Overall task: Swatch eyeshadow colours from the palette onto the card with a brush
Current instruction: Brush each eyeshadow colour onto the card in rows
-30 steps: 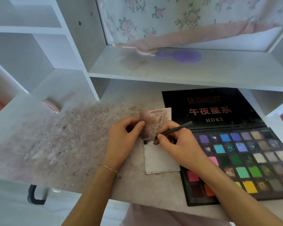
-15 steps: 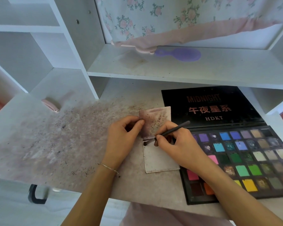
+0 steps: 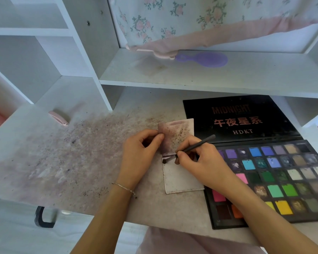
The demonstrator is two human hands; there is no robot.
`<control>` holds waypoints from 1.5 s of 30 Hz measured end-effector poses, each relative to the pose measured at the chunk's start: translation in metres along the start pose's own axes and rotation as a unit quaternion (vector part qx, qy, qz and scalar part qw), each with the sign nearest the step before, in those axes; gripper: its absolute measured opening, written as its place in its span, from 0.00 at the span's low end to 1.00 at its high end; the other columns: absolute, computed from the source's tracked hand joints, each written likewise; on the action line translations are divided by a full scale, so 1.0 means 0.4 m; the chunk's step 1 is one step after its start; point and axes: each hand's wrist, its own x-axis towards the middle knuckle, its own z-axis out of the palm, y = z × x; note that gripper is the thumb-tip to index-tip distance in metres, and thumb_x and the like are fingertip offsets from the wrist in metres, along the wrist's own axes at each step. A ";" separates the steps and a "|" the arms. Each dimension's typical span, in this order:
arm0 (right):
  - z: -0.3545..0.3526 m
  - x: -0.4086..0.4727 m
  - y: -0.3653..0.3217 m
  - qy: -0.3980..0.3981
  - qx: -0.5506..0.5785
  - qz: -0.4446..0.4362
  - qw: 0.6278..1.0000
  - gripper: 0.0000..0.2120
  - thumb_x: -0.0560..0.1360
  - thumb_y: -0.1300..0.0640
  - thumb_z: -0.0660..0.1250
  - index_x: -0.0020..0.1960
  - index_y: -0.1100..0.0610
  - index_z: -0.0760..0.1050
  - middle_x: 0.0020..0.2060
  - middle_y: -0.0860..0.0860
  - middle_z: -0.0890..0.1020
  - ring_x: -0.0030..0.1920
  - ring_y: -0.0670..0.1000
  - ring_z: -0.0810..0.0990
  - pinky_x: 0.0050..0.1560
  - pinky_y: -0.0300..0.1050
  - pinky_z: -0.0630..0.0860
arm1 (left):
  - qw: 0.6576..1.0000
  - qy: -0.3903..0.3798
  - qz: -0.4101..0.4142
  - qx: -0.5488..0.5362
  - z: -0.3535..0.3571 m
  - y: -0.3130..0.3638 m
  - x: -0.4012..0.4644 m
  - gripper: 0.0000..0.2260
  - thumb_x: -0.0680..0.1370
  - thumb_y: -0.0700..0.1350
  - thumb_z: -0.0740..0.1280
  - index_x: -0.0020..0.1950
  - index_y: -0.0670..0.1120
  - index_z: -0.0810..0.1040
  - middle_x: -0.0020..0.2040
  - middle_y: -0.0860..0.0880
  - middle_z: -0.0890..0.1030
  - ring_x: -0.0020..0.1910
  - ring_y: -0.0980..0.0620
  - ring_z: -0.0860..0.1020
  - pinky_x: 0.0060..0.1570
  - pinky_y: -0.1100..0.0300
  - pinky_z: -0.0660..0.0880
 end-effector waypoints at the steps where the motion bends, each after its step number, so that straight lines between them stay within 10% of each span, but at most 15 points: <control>1: 0.000 0.000 0.000 -0.001 -0.001 -0.001 1.000 0.04 0.72 0.58 0.64 0.39 0.52 0.72 0.36 0.57 0.81 0.38 0.54 0.77 0.38 0.44 0.74 | 1.000 0.000 0.001 0.001 0.000 0.000 0.000 0.10 0.73 0.40 0.68 0.39 0.57 0.78 0.34 0.58 0.80 0.36 0.58 0.77 0.39 0.63 0.75; 23: 0.001 0.005 -0.004 0.013 -0.012 -0.014 1.000 0.03 0.73 0.58 0.63 0.41 0.52 0.72 0.36 0.55 0.81 0.39 0.53 0.79 0.41 0.47 0.75 | 1.000 -0.002 0.005 0.005 0.000 0.001 0.000 0.10 0.73 0.40 0.68 0.39 0.56 0.78 0.36 0.58 0.80 0.36 0.58 0.77 0.39 0.66 0.75; 32: -0.029 0.006 -0.016 0.029 0.169 -0.026 0.985 0.10 0.74 0.71 0.59 0.42 0.59 0.75 0.31 0.50 0.81 0.35 0.44 0.81 0.38 0.34 0.76 | 1.000 -0.008 -0.007 0.014 -0.002 -0.001 0.002 0.08 0.74 0.41 0.68 0.40 0.54 0.79 0.37 0.55 0.80 0.37 0.57 0.77 0.41 0.64 0.75; 45: -0.149 -0.066 0.025 0.159 0.117 -0.021 0.980 0.09 0.75 0.66 0.62 0.40 0.57 0.75 0.28 0.48 0.79 0.31 0.42 0.77 0.35 0.32 0.73 | 0.998 -0.030 -0.003 0.046 -0.001 -0.010 0.001 0.07 0.76 0.41 0.65 0.41 0.53 0.78 0.37 0.52 0.81 0.38 0.54 0.78 0.42 0.59 0.75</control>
